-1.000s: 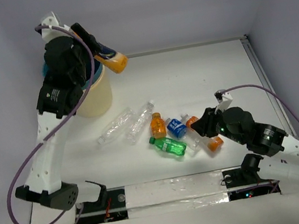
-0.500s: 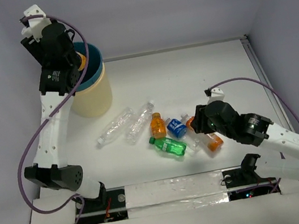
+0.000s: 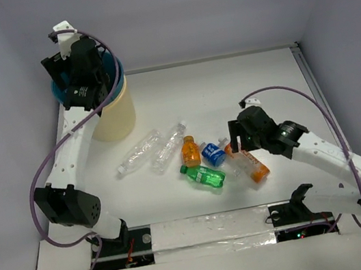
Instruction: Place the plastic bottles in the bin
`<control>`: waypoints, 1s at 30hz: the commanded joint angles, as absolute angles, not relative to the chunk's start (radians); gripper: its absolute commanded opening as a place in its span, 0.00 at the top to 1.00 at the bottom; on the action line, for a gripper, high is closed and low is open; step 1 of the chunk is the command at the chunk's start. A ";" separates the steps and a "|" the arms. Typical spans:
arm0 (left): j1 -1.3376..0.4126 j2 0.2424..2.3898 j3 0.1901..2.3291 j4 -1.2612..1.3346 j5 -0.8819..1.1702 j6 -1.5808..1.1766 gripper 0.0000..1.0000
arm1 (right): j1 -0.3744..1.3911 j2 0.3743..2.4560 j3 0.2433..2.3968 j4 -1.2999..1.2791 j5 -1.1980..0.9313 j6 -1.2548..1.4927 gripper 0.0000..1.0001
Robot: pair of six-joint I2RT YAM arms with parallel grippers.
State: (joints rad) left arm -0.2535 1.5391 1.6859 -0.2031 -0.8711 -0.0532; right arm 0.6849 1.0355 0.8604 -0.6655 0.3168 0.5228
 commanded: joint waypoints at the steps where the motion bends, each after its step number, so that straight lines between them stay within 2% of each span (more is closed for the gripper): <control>1: -0.255 1.494 1.775 -0.205 -0.815 -0.104 0.10 | 0.670 1.127 0.911 -0.657 0.244 0.454 0.21; 7: -0.297 1.404 1.755 -0.276 -0.651 -0.190 0.11 | 0.641 1.282 0.919 -0.624 0.204 0.456 0.15; 11: -0.471 1.315 1.671 -0.324 -0.586 -0.239 0.18 | 0.620 1.322 0.942 -0.624 0.216 0.456 0.10; 14: -0.572 1.237 1.524 -0.316 -0.429 -0.340 0.30 | 0.620 1.359 0.951 -0.634 0.195 0.439 0.05; 18: -0.701 1.137 1.333 -0.305 -0.315 -0.442 0.46 | 0.611 1.391 0.950 -0.635 0.157 0.411 0.01; 22: -0.831 1.031 1.119 -0.249 -0.184 -0.566 0.69 | 0.601 1.445 0.963 -0.658 0.144 0.393 0.00; 25: -0.972 0.991 0.979 -0.216 -0.175 -0.665 0.80 | 0.601 1.492 0.991 -0.672 0.137 0.387 0.01; 27: -1.067 0.968 0.870 -0.187 -0.170 -0.745 0.84 | 0.601 1.512 1.006 -0.683 0.123 0.379 0.01; 30: -1.149 0.927 0.764 -0.167 -0.210 -0.840 0.97 | 0.601 1.557 1.028 -0.687 0.117 0.371 0.03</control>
